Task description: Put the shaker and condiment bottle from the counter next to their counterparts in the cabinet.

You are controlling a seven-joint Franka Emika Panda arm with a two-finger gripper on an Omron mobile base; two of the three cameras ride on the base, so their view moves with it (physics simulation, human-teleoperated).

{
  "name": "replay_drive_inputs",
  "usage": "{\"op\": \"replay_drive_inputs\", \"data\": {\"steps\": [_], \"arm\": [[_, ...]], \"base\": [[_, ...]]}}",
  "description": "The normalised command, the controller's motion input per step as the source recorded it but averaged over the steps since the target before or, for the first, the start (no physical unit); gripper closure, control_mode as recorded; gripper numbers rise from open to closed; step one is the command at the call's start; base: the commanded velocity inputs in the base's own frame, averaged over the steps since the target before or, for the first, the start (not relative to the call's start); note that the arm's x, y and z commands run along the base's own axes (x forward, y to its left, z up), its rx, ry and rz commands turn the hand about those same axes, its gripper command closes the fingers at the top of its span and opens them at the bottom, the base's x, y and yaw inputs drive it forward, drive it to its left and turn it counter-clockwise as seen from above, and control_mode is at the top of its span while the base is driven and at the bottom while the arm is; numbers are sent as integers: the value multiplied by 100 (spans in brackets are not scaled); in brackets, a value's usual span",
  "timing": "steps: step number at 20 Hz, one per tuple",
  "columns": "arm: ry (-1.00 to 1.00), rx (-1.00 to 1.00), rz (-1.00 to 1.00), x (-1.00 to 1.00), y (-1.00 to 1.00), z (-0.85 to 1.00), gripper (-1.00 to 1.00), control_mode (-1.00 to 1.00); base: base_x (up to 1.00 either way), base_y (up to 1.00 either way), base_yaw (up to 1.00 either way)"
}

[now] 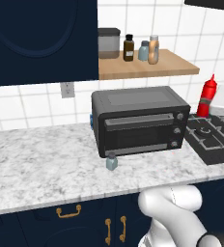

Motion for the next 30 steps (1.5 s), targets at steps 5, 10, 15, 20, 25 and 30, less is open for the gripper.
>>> {"op": "replay_drive_inputs", "data": {"steps": [5,10,15,20,25,30], "arm": [[2,0,-3,4,0,43,100,-100],[4,0,-3,12,0,39,100,-100],[1,0,0,20,0,17,100,-100],[0,0,0,35,4,4,100,-100],[0,0,0,27,1,18,100,-100],[0,0,0,19,0,25,100,-100]], "base": [[0,0,0],[0,0,0],[0,0,0],[0,0,0],[0,0,0],[0,0,0]]}}
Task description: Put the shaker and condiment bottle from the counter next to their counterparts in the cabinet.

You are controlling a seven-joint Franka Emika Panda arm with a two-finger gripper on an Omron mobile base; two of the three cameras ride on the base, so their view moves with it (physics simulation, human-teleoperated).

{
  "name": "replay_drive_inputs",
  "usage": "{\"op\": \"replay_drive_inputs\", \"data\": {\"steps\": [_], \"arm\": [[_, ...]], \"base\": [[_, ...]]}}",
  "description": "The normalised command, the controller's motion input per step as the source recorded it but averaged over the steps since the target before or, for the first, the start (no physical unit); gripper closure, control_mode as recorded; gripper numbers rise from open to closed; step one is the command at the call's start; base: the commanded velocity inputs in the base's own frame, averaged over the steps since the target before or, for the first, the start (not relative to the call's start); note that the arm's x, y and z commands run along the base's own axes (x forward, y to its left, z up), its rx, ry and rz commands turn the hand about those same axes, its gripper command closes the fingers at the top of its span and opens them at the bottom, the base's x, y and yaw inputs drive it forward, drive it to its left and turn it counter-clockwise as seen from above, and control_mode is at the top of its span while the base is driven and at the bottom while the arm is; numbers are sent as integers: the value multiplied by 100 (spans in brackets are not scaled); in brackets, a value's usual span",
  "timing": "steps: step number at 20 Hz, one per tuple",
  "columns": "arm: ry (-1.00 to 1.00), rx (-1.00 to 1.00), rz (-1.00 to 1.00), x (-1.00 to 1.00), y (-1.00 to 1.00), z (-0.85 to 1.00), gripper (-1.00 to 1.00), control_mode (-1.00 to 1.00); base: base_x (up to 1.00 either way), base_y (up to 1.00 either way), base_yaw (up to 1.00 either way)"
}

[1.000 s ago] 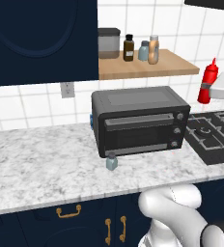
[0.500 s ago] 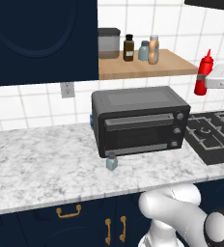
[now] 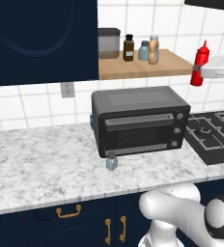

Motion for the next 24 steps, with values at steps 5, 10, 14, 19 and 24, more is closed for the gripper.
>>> {"op": "replay_drive_inputs", "data": {"steps": [5,10,14,19,24], "arm": [[0,0,0,25,0,10,100,-100],[-2,0,0,34,2,3,100,-100],[-7,0,0,32,4,0,100,-100],[-6,0,-1,33,8,0,100,-100],[0,0,-1,40,14,0,100,-100]], "base": [[0,0,0],[0,0,0],[0,0,0],[0,0,0],[0,0,0]]}}
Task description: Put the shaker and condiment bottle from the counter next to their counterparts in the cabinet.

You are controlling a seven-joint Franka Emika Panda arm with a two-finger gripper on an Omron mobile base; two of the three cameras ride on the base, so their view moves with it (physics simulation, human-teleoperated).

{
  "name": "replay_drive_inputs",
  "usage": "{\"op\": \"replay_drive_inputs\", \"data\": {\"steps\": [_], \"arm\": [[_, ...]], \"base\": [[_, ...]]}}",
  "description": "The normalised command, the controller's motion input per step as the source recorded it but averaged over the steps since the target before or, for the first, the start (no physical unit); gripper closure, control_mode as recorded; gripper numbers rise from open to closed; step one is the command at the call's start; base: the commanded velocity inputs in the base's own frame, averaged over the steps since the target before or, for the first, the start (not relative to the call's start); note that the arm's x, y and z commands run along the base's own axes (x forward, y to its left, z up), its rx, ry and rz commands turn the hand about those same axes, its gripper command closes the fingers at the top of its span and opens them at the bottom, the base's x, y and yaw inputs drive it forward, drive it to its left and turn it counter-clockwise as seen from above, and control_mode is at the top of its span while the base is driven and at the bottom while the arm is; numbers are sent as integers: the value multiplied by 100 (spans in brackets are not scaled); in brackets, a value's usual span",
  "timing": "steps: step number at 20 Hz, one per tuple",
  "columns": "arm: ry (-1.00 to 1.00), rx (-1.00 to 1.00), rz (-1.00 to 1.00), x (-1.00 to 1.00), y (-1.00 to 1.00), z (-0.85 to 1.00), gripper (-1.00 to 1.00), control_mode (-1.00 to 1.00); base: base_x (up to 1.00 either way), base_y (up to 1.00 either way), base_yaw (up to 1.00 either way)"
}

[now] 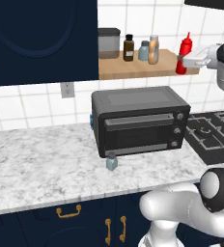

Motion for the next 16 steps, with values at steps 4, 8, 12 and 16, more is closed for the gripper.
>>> {"op": "replay_drive_inputs", "data": {"steps": [4,8,12,16], "arm": [[0,0,0,45,12,0,100,-100],[0,0,0,42,4,0,100,-100],[0,0,0,49,0,0,100,-100],[0,0,0,44,0,-5,100,-100]], "base": [[0,0,0],[0,0,0],[0,0,0],[0,0,0]]}}
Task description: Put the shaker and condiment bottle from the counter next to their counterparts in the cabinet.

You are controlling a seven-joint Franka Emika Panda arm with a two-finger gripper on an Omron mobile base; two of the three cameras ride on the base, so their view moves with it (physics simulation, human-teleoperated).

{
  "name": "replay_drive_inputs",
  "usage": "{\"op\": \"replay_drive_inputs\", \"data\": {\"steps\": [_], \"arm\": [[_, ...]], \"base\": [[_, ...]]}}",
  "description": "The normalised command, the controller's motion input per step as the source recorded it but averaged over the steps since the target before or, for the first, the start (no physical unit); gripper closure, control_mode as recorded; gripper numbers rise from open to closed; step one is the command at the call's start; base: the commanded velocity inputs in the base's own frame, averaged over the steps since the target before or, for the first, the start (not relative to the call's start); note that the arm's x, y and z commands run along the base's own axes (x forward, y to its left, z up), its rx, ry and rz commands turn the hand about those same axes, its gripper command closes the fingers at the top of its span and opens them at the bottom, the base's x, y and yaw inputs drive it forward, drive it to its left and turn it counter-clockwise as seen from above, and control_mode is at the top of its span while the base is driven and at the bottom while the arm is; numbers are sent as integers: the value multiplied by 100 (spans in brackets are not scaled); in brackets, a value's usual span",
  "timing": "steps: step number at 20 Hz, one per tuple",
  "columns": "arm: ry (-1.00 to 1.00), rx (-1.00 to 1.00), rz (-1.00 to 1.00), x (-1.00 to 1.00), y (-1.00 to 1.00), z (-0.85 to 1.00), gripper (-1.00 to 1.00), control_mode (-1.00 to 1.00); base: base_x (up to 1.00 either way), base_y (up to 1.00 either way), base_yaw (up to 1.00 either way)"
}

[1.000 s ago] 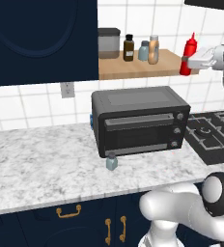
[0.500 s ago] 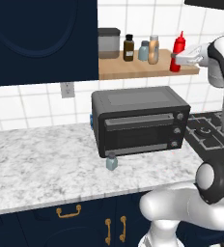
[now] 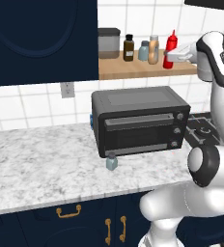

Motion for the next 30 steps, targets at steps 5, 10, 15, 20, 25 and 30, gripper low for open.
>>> {"op": "replay_drive_inputs", "data": {"steps": [5,10,15,20,25,30], "arm": [[0,0,0,27,0,-9,100,-100],[0,0,0,21,0,-1,100,-100],[0,0,0,36,0,0,100,-100],[0,2,0,17,-18,-2,100,-100],[0,6,0,5,-31,-11,100,-100],[0,0,0,16,-4,-22,100,-100]], "base": [[0,0,0],[0,0,0],[0,0,0],[0,0,0],[0,0,0],[0,0,0]]}}
